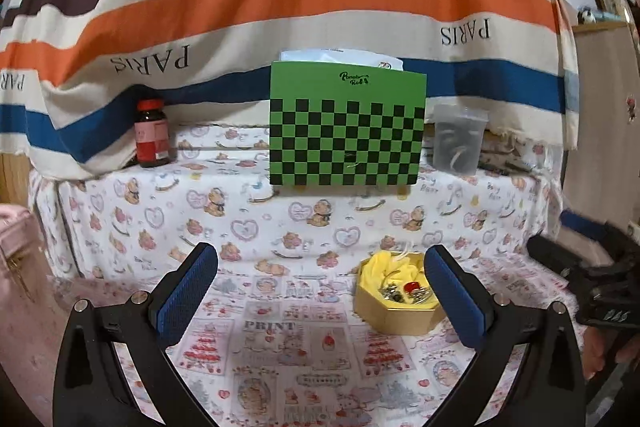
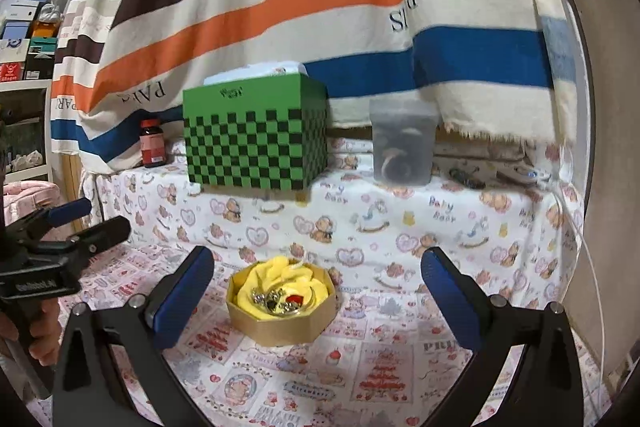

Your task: Organize jewelry

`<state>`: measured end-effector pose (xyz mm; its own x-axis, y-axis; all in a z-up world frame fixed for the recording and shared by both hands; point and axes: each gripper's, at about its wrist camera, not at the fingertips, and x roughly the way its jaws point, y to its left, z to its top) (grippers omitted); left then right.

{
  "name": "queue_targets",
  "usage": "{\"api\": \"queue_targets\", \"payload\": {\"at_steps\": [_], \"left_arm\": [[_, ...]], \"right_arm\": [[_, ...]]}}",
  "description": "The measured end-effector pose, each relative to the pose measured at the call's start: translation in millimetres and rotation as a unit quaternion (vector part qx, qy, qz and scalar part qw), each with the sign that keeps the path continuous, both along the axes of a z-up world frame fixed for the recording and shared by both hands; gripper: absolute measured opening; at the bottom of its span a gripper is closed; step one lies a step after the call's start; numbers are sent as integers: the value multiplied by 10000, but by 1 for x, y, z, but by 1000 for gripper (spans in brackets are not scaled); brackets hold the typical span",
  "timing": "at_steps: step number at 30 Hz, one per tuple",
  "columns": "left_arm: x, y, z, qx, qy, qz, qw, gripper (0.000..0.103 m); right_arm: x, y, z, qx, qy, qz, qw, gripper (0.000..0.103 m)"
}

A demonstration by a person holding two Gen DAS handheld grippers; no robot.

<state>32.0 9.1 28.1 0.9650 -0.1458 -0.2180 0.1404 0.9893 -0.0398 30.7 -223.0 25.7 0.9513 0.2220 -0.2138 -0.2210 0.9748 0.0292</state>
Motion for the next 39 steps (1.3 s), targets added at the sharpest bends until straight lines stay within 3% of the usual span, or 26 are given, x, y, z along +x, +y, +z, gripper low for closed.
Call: {"api": "queue_targets", "payload": {"at_steps": [3, 11, 21, 25, 39], "left_arm": [[3, 2, -5, -50, 74, -40, 10000, 102], [8, -1, -17, 276, 55, 32, 9996, 102], [18, -3, -23, 329, 315, -11, 9990, 102], [19, -3, -23, 333, 336, 62, 9989, 102], [18, -2, -22, 322, 328, 84, 9989, 102]], "right_arm": [[5, -2, -7, -3, 169, 3, 9999, 103], [8, -9, -13, 15, 149, -108, 9998, 103], [14, -8, -18, -35, 265, -44, 9996, 103], [21, -6, -21, -74, 438, -67, 9990, 103], [18, -5, -21, -88, 398, -37, 9992, 103]]}}
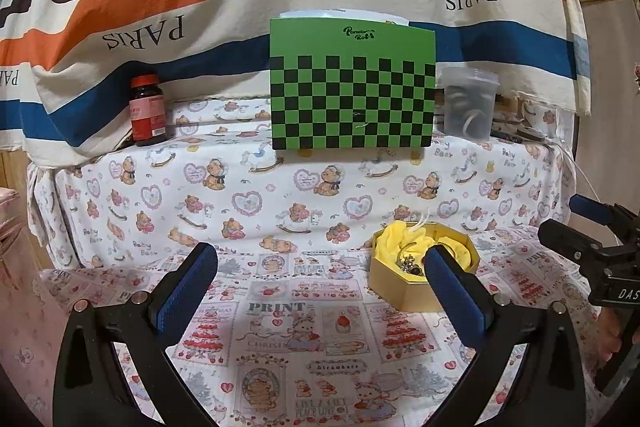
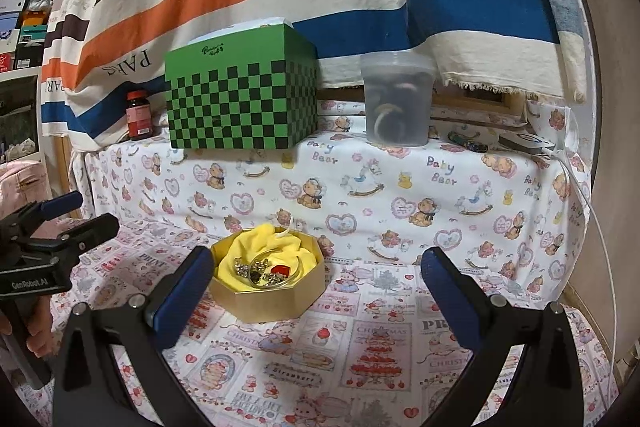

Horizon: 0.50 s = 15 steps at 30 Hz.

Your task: Organize jewelry

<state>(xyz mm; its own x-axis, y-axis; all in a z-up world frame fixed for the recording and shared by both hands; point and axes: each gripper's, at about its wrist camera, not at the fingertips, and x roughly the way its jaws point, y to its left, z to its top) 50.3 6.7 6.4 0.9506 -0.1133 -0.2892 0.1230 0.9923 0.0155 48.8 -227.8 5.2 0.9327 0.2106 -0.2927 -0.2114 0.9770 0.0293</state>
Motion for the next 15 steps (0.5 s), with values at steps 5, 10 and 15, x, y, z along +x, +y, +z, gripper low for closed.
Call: {"api": "queue_targets", "payload": {"at_steps": [5, 10, 15], "left_arm": [[-1, 0, 0, -2, -2, -10, 10000, 103], [-1, 0, 0, 8, 4, -23, 10000, 103], [-1, -1, 0, 3, 10, -8, 10000, 103]], "right_arm": [[0, 0, 0, -1, 1, 26, 10000, 103], [0, 1, 0, -4, 2, 53, 10000, 103], [1, 1, 0, -2, 6, 87, 10000, 103]]}}
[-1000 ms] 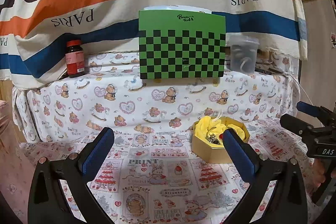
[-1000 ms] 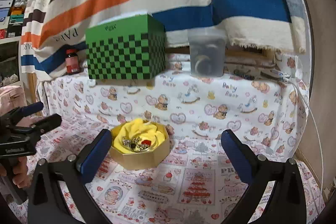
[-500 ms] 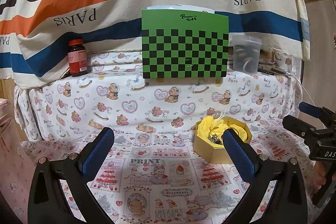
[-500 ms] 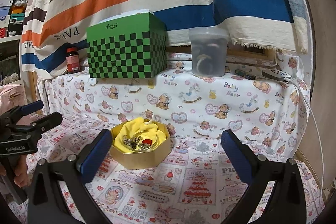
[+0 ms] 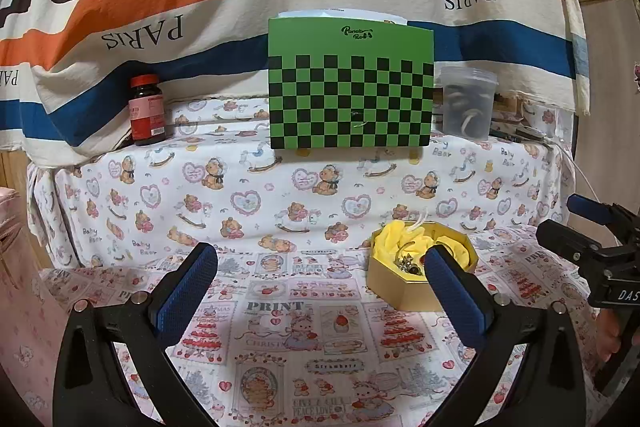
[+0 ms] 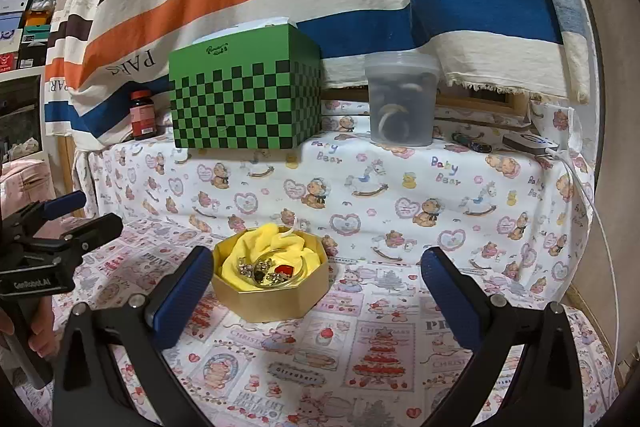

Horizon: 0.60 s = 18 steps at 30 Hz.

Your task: Organize jewelry

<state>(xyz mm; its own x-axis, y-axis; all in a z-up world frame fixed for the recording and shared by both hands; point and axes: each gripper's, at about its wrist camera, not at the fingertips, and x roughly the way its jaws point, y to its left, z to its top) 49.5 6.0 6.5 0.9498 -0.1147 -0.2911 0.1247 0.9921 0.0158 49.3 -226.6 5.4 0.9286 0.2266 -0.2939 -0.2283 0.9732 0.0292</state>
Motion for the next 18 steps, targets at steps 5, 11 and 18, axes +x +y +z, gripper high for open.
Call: {"api": "queue_targets", "payload": {"at_steps": [5, 11, 18], "left_arm": [[0, 0, 0, 3, -7, 1, 10000, 103], [0, 0, 0, 5, -4, 49, 10000, 103], [0, 2, -1, -11, -1, 77, 10000, 103]], "right_arm": [[0, 0, 0, 1, 2, -1, 10000, 103], [0, 0, 0, 2, 2, -1, 10000, 103], [0, 0, 0, 3, 1, -2, 10000, 103]]}}
